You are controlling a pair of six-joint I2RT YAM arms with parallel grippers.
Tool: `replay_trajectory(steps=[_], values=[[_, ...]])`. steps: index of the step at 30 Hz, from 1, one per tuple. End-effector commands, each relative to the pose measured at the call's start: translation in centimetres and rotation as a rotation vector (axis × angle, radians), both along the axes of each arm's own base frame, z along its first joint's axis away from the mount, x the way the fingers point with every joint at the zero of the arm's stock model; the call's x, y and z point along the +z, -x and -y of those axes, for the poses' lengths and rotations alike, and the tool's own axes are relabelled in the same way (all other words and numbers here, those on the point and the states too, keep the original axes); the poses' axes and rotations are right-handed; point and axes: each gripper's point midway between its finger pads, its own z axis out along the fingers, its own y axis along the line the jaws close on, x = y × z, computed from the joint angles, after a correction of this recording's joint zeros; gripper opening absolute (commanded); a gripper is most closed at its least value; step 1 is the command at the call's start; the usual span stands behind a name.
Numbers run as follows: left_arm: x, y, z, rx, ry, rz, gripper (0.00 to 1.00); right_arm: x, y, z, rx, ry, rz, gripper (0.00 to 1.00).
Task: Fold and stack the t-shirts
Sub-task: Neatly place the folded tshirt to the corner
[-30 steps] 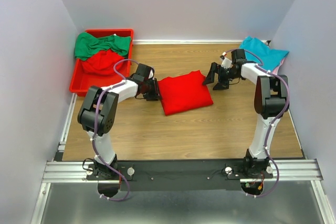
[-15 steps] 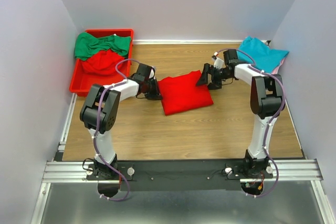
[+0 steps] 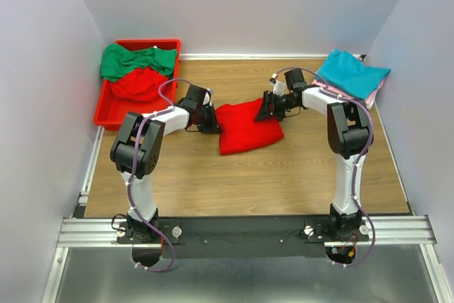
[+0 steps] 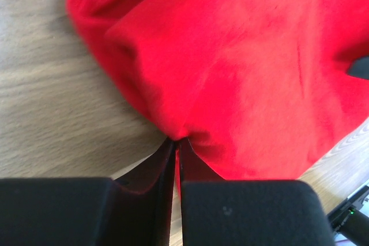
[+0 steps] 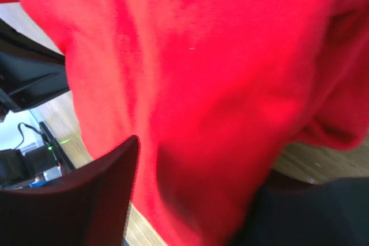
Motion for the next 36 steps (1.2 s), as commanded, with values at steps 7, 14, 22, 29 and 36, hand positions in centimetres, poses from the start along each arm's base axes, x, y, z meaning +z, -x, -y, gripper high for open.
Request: replay_trajectory(steps=[7, 14, 22, 29, 36], values=[[-0.5, -0.2, 0.8, -0.042, -0.006, -0.001, 0.36, -4.8, 1.6, 1.5, -0.041, 0.165, -0.110, 0.05], [2.3, -1.4, 0.7, -0.032, -0.016, 0.054, 0.75, -1.2, -2.3, 3.6, -0.126, 0.249, 0.015, 0.02], [7.1, -1.7, 0.3, -0.019, -0.004, 0.161, 0.93, 3.3, -7.3, 9.3, -0.275, 0.327, 0.102, 0.01], [6.2, 0.2, -0.5, -0.015, -0.017, 0.137, 0.93, 6.1, -12.6, 13.9, -0.360, 0.486, 0.208, 0.01], [4.1, 2.7, -1.7, -0.001, -0.039, 0.085, 0.93, 9.5, -16.1, 17.4, -0.490, 0.554, 0.300, 0.01]])
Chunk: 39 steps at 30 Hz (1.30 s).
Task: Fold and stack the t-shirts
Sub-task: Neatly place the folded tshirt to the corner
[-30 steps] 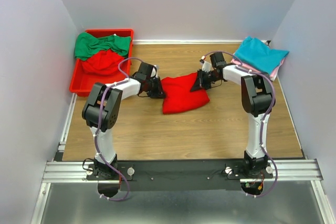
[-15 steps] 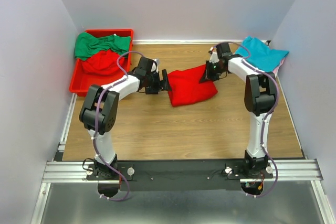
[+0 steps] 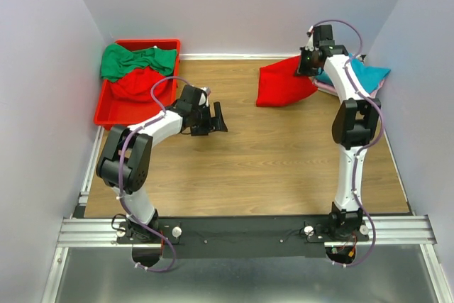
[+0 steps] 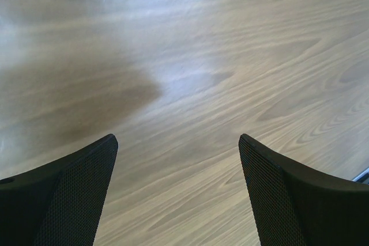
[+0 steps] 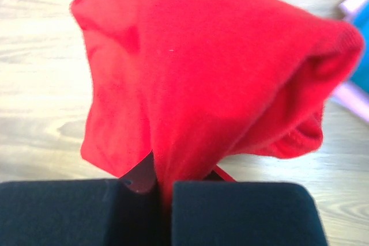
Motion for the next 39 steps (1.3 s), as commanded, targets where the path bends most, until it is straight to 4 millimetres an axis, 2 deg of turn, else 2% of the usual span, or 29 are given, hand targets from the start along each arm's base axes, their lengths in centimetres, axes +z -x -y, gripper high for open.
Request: replay_trajectory(steps=[1, 4, 5, 6, 7, 8, 10, 14, 16, 18, 19, 21, 22, 26, 32, 39], values=[[-0.6, 1.3, -1.0, 0.019, -0.025, -0.004, 0.94, 0.3, -1.5, 3.3, -0.098, 0.101, 0.010, 0.01], [-1.1, 2.0, -1.2, 0.021, -0.029, -0.017, 0.93, 3.0, -3.3, 4.2, -0.133, 0.103, 0.094, 0.01], [-1.3, 2.1, -1.3, 0.024, -0.033, -0.022, 0.93, 2.7, -3.9, 4.5, -0.142, 0.109, 0.100, 0.01], [-1.3, 2.1, -1.4, 0.024, -0.034, -0.021, 0.93, 3.2, -4.3, 4.6, -0.144, 0.108, 0.118, 0.01], [-1.2, 2.1, -1.3, 0.025, -0.033, -0.019, 0.93, 4.8, -5.1, 4.7, -0.148, 0.103, 0.164, 0.01], [-1.2, 2.1, -1.3, 0.023, -0.034, -0.020, 0.94, 4.6, -5.4, 5.2, -0.159, 0.102, 0.167, 0.01], [-1.2, 2.0, -1.5, 0.029, -0.042, -0.020, 0.93, 5.8, -6.1, 6.6, -0.203, 0.119, 0.204, 0.01], [-1.5, 2.3, -1.8, 0.041, -0.050, -0.030, 0.93, 7.4, -6.8, 7.6, -0.237, 0.098, 0.256, 0.01], [-1.5, 2.6, -1.8, 0.041, -0.049, -0.033, 0.93, 8.7, -7.3, 9.7, -0.280, 0.077, 0.295, 0.01], [-1.6, 2.6, -1.9, 0.044, -0.051, -0.038, 0.94, 10.3, -7.8, 10.0, -0.286, 0.031, 0.341, 0.01], [-1.7, 2.7, -1.9, 0.041, -0.053, -0.040, 0.93, 10.8, -7.9, 11.0, -0.303, 0.020, 0.357, 0.01], [-1.7, 2.6, -1.9, 0.043, -0.056, -0.041, 0.93, 11.9, -8.1, 11.6, -0.310, -0.010, 0.383, 0.01], [-1.7, 2.7, -2.0, 0.044, -0.058, -0.043, 0.93, 12.7, -8.2, 12.6, -0.329, -0.026, 0.406, 0.01], [-1.8, 2.8, -2.0, 0.045, -0.060, -0.049, 0.93, 13.9, -8.2, 14.2, -0.343, -0.059, 0.439, 0.01], [-1.7, 2.7, -2.1, 0.052, -0.063, -0.046, 0.93, 14.2, -7.3, 16.4, -0.368, -0.069, 0.430, 0.01], [-1.9, 2.8, -2.1, 0.054, -0.062, -0.054, 0.93, 16.1, -6.2, 18.8, -0.399, -0.106, 0.455, 0.01]])
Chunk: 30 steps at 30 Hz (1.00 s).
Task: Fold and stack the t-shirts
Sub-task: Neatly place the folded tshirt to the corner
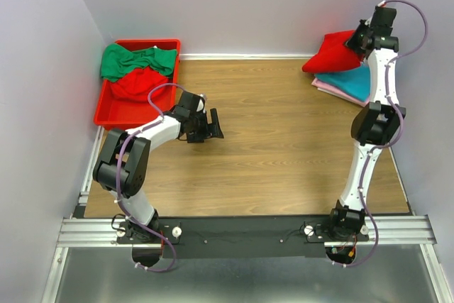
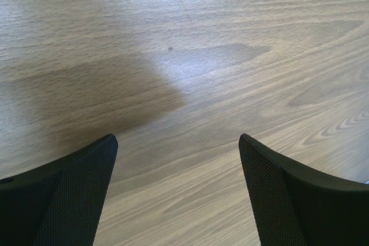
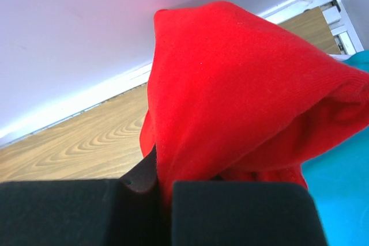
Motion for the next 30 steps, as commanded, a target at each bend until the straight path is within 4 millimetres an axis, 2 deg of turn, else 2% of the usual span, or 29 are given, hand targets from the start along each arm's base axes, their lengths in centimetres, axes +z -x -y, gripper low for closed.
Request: replay_trajectory(steps=[1, 4, 9, 17, 25, 27, 28, 29, 30], values=[[0.3, 0.1, -0.3, 0.012, -0.011, 0.010, 0.93, 6.5, 0.8, 1.8, -0.011, -0.017, 0.144, 0.01], [0.3, 0.2, -0.3, 0.010, -0.011, 0.010, 0.93, 6.6, 1.2, 2.7, -0.018, -0.020, 0.144, 0.01], [0.3, 0.2, -0.3, 0.010, -0.011, 0.009, 0.94, 5.6, 1.8, 3.7, -0.032, -0.015, 0.115, 0.01], [0.4, 0.2, -0.3, 0.007, -0.011, 0.011, 0.94, 2.8, 2.4, 6.1, -0.072, 0.047, 0.044, 0.01], [0.6, 0.0, -0.4, 0.006, -0.016, 0.020, 0.93, 0.9, 3.4, 9.1, -0.162, 0.160, -0.024, 0.04], [1.0, 0.0, -0.4, 0.007, -0.015, 0.029, 0.93, 1.1, 4.1, 10.3, -0.223, 0.204, -0.043, 0.16], [1.1, -0.1, -0.4, 0.009, -0.016, 0.034, 0.93, 0.5, 4.8, 11.2, -0.267, 0.231, -0.073, 0.30], [1.4, -0.2, -0.4, 0.010, -0.013, 0.045, 0.93, 1.0, 5.3, 11.5, -0.293, 0.245, -0.074, 0.67], [1.7, -0.3, -0.4, 0.013, -0.013, 0.055, 0.93, 1.2, 6.0, 12.3, -0.338, 0.272, -0.086, 0.80]])
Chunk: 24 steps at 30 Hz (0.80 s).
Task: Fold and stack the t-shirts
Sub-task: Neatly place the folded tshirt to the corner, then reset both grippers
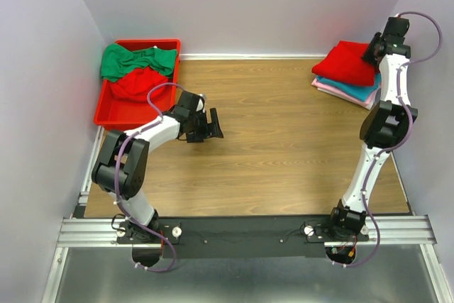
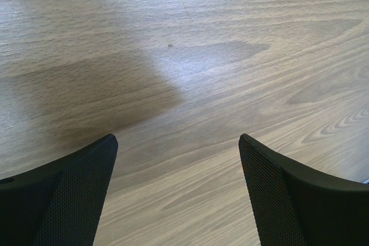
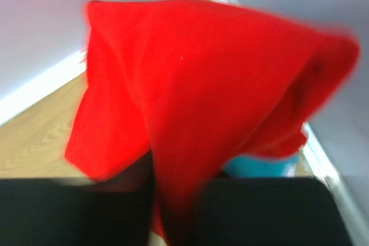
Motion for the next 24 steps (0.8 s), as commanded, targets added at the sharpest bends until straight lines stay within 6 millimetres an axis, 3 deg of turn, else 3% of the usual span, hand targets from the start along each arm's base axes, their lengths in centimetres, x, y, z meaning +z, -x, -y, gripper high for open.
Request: replay_trajectory(steps=[1, 2, 5, 6, 12, 15, 18, 19, 21, 22, 24], values=[[1.8, -0.6, -0.4, 0.012, -0.008, 0.066, 0.94, 4.1, 3.1, 4.5, -0.200, 0.174, 0.008, 0.92], [2.3, -0.7, -0.4, 0.015, -0.007, 0.082, 0.94, 4.3, 4.0, 5.0, -0.238, 0.195, -0.005, 1.00], [3.5, -1.0, -0.4, 0.017, -0.004, 0.119, 0.94, 4.0, 5.3, 5.2, -0.265, 0.208, -0.033, 1.00], [3.9, -1.2, -0.5, 0.022, -0.008, 0.136, 0.94, 5.1, 5.9, 5.3, -0.280, 0.219, -0.022, 1.00], [7.5, -1.8, -1.1, 0.043, -0.013, 0.252, 0.94, 6.7, 8.2, 3.8, -0.275, 0.186, 0.006, 1.00], [10.4, -2.1, -2.0, 0.080, -0.025, 0.343, 0.94, 7.1, 9.2, 1.0, -0.212, 0.167, 0.035, 1.00], [13.9, -2.1, -3.1, 0.129, -0.031, 0.440, 0.94, 7.2, 10.3, -3.5, -0.113, 0.175, 0.034, 1.00], [14.9, -2.0, -3.5, 0.143, -0.035, 0.466, 0.94, 5.9, 10.9, -4.7, -0.083, 0.176, 0.005, 1.00], [17.7, -1.7, -4.7, 0.184, -0.049, 0.532, 0.94, 6.8, 11.6, -8.6, -0.005, 0.179, 0.028, 1.00], [18.5, -1.5, -5.1, 0.193, -0.055, 0.555, 0.94, 5.2, 12.2, -11.0, 0.044, 0.164, -0.001, 1.00], [20.9, -0.8, -6.2, 0.228, -0.064, 0.612, 0.94, 5.8, 13.5, -13.6, 0.097, 0.128, 0.025, 1.00]])
